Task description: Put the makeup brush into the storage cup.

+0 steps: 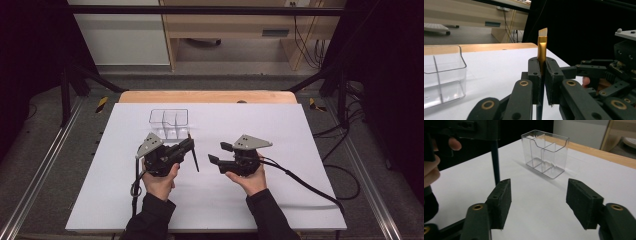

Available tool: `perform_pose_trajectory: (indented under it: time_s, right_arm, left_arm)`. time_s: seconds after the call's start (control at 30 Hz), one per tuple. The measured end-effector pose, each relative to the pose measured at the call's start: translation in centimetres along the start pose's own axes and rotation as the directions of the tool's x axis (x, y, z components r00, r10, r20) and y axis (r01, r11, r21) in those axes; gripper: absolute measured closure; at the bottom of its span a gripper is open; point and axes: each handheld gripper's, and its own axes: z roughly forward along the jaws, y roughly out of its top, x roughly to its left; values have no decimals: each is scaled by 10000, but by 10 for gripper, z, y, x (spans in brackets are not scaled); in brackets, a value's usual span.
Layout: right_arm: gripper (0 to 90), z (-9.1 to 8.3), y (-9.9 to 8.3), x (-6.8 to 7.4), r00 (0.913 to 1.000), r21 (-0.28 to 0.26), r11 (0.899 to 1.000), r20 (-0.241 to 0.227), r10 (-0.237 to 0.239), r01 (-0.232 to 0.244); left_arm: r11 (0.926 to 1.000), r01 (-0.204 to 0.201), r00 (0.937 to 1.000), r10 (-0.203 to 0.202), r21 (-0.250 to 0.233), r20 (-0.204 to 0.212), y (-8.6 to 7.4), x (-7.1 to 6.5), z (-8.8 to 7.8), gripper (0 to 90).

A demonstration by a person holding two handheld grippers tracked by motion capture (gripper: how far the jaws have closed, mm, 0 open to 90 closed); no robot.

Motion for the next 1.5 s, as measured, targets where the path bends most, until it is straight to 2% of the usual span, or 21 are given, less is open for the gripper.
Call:
perform_pose_trajectory:
  time_s: [0.17,0.4,0.5,0.7,0.83,1.17,1.5]
  right_arm:
    - [270,-5,-6,-7,9990,266,9996,452,-17,5]
    - [220,-18,-17,-19,9962,447,9988,858,161,-200]
    - [189,-23,-20,-24,9946,381,9986,986,332,-371]
    - [116,-30,-22,-28,9907,412,9983,1316,344,-401]
    - [84,-36,-24,-33,9866,474,9978,1589,377,-458]
    - [56,-56,-33,-44,9798,518,9958,1894,644,-754]
    - [41,-69,-46,-55,9711,657,9929,2240,824,-994]
  left_arm:
    - [9999,-93,10000,93,65,-33,2,2,-4,827]
    - [9996,-257,9991,261,125,-328,8,11,-13,828]
    - [9994,-317,9986,323,134,-422,10,15,-16,828]
    - [9984,-537,9961,547,162,-697,14,22,-24,827]
    - [9983,-514,9954,534,263,-800,16,27,-28,828]
    - [9985,-527,9926,543,172,-1090,22,37,-36,828]
    - [9965,-801,9858,825,229,-1463,34,42,-36,828]
